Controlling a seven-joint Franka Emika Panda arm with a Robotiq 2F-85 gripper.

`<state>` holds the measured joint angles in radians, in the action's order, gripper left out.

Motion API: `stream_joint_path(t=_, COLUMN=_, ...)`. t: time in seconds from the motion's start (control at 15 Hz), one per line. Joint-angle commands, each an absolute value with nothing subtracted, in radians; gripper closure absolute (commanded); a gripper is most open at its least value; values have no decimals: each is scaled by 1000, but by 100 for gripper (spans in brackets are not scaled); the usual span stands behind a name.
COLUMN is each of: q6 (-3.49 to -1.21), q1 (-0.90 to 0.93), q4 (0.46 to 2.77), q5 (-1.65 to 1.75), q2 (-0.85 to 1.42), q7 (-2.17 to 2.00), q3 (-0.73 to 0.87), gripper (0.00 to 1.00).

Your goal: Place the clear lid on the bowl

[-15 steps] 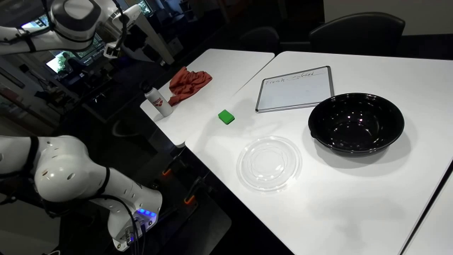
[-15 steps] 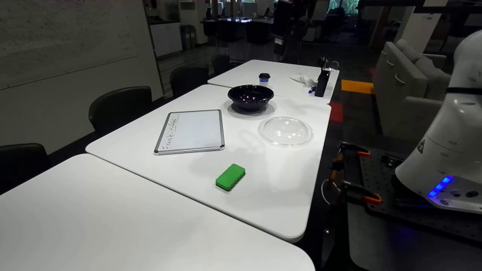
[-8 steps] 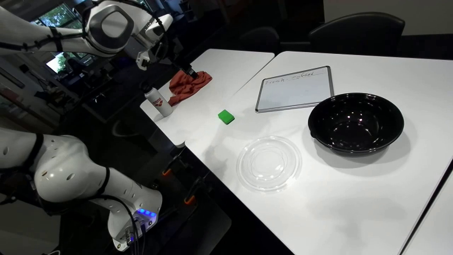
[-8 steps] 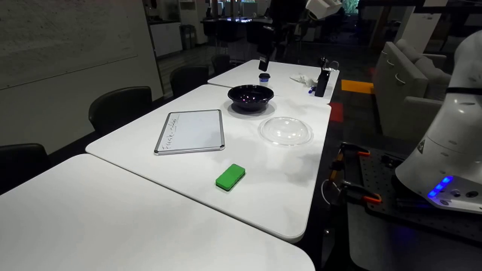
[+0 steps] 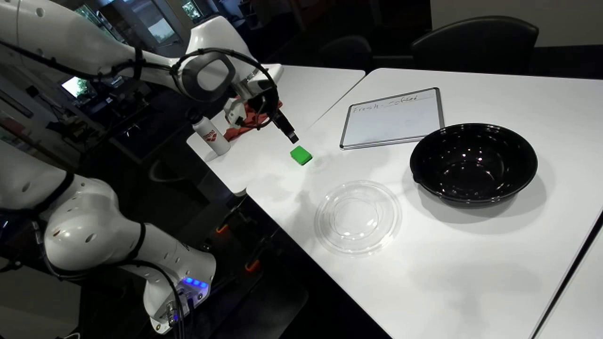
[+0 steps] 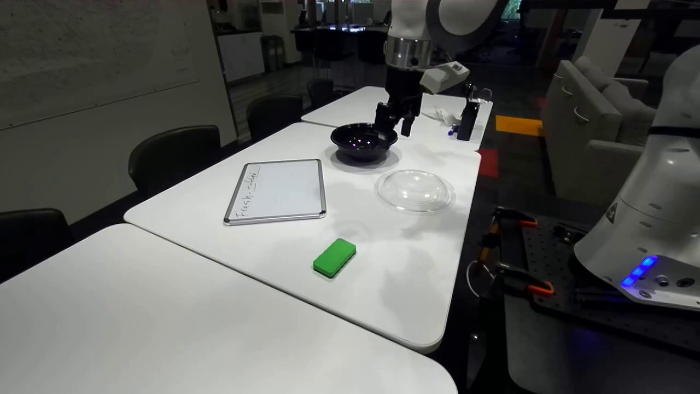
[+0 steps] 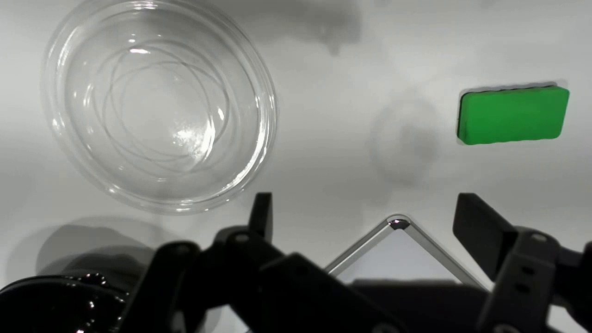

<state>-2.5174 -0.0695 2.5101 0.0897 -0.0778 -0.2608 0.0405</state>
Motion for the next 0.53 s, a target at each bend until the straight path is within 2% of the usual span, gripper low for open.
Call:
stream_joint_path(t=0.0, q6=-2578, q1=-93, q4=2486, q5=56, q2=52, q7=-217, q3=77, gripper=0)
stream_joint_path(t=0.27, q6=-2579, q1=-100, q4=2468, q5=212, q2=158, q7=-355, q3=143, gripper=0)
stream_joint_path(t=0.47, q6=-2567, q1=-90, q4=2490, q5=155, q2=135, q7=-295, q3=138, gripper=0)
